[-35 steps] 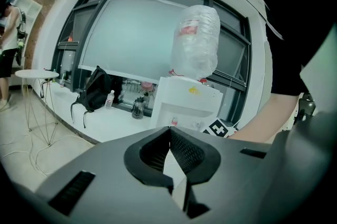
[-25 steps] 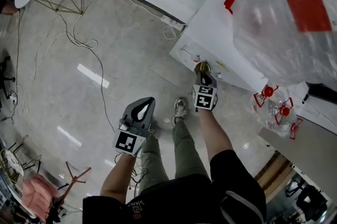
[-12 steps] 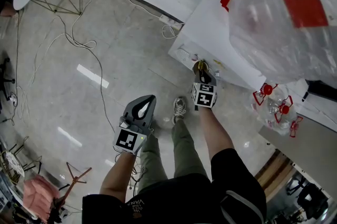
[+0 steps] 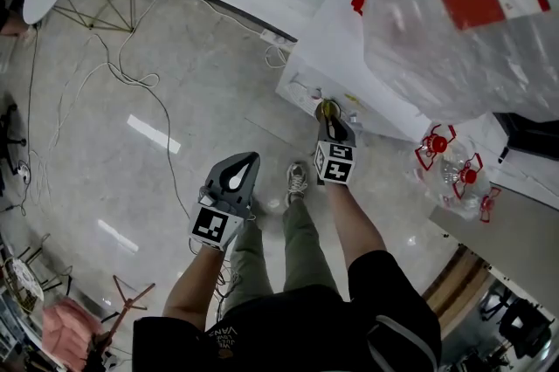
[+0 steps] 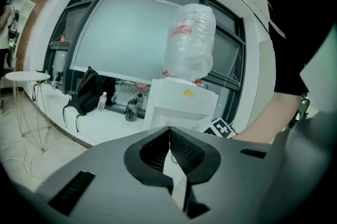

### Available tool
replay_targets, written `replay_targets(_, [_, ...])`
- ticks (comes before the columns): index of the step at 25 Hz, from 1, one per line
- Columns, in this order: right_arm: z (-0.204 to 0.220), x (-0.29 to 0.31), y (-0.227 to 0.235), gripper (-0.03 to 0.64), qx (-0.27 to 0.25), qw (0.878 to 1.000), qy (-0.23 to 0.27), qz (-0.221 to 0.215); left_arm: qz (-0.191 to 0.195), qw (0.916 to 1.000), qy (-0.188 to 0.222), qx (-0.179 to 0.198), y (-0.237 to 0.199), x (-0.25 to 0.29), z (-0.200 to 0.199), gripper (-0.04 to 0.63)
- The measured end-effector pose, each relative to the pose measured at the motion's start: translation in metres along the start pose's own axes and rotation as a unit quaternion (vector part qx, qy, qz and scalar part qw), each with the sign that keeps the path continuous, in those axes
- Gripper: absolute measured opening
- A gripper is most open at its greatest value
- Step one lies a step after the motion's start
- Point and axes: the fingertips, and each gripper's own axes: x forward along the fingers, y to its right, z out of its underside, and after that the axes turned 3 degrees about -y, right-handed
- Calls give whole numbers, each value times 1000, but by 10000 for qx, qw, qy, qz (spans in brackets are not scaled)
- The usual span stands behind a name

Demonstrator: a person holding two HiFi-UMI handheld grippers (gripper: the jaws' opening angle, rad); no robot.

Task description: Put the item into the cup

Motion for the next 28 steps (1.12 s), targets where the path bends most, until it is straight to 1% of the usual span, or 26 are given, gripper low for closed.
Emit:
replay_targets(6, [-8,-45,-19,57,292,9991,303,-20,199,9996,112,183,13,-10,-20,20])
replay_targets(17, [-31,-159,-56,55,404,9946,960,0,556,9970,259,471,46,-47,-55,20])
replay_targets(22, [-49,-211,-72,52,296,9910,1307,-24,724,9938,299,791,58,-65,-67,20])
replay_targets(28, [-67,-272,-93,49,133,9853,1701,-93,897,9914,487,817,75,-92,-89,20])
